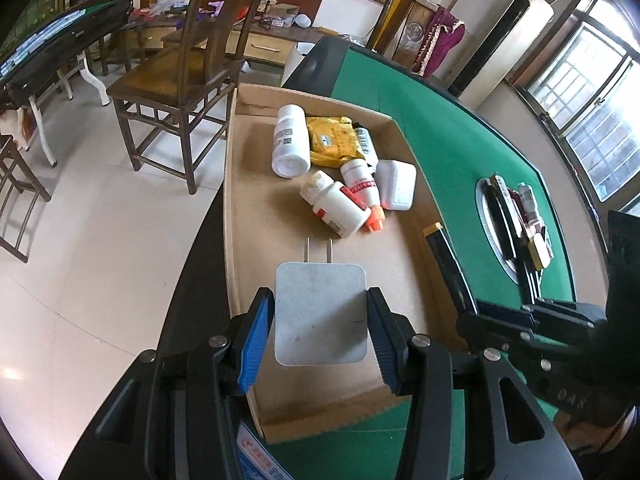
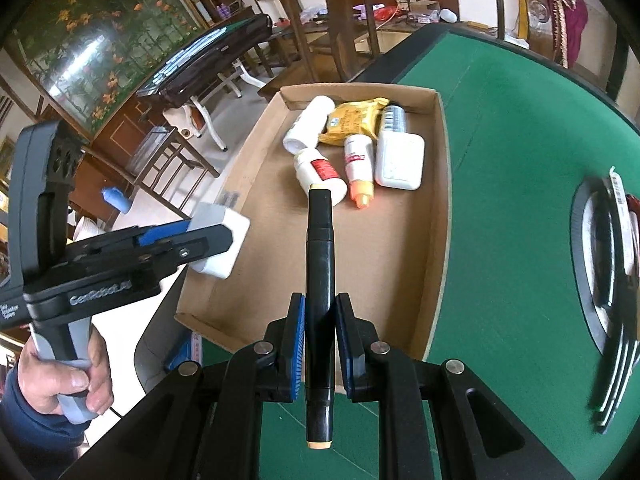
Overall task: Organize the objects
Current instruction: 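Carry the black marker and square charger toward the tray with both tools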
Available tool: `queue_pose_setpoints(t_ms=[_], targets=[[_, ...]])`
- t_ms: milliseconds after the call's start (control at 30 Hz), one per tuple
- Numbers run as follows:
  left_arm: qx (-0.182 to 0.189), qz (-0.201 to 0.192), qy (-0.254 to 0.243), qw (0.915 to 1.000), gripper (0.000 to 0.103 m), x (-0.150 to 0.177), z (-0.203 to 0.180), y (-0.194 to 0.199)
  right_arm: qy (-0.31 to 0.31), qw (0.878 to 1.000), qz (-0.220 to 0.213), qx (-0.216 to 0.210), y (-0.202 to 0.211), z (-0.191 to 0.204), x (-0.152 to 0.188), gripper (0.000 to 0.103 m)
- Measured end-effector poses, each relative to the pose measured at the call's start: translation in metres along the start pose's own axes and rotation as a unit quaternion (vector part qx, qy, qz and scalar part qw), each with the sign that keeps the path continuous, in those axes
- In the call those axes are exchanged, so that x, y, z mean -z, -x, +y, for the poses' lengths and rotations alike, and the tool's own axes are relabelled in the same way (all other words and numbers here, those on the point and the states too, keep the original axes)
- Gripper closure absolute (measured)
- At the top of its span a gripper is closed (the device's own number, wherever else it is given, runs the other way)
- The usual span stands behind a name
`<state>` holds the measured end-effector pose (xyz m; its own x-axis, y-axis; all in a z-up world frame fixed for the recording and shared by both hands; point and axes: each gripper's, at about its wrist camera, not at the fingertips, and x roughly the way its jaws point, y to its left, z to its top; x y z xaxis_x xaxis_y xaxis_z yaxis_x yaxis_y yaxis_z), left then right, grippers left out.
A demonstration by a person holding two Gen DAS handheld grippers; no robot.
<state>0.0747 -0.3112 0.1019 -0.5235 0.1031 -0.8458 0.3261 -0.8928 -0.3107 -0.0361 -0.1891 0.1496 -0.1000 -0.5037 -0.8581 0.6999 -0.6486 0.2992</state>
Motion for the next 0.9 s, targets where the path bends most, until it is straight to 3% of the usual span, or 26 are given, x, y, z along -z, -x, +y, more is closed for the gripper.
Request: queue_pose_setpoints(t_ms=[233,900], targets=[[-0.004,0.010,-0.001,0.9999,0.057,-0.012,0.009,-0.017,0.031,0.999,0.022,-0.003,-0.025,0.019,-0.009,0.086],[-0.021,0.020,-0.012,0.9995,0.057,-0.052,0.021,-0.048,0.004,0.998,0.053,-0.015,-0.081,0.014,-0.030,0.086]])
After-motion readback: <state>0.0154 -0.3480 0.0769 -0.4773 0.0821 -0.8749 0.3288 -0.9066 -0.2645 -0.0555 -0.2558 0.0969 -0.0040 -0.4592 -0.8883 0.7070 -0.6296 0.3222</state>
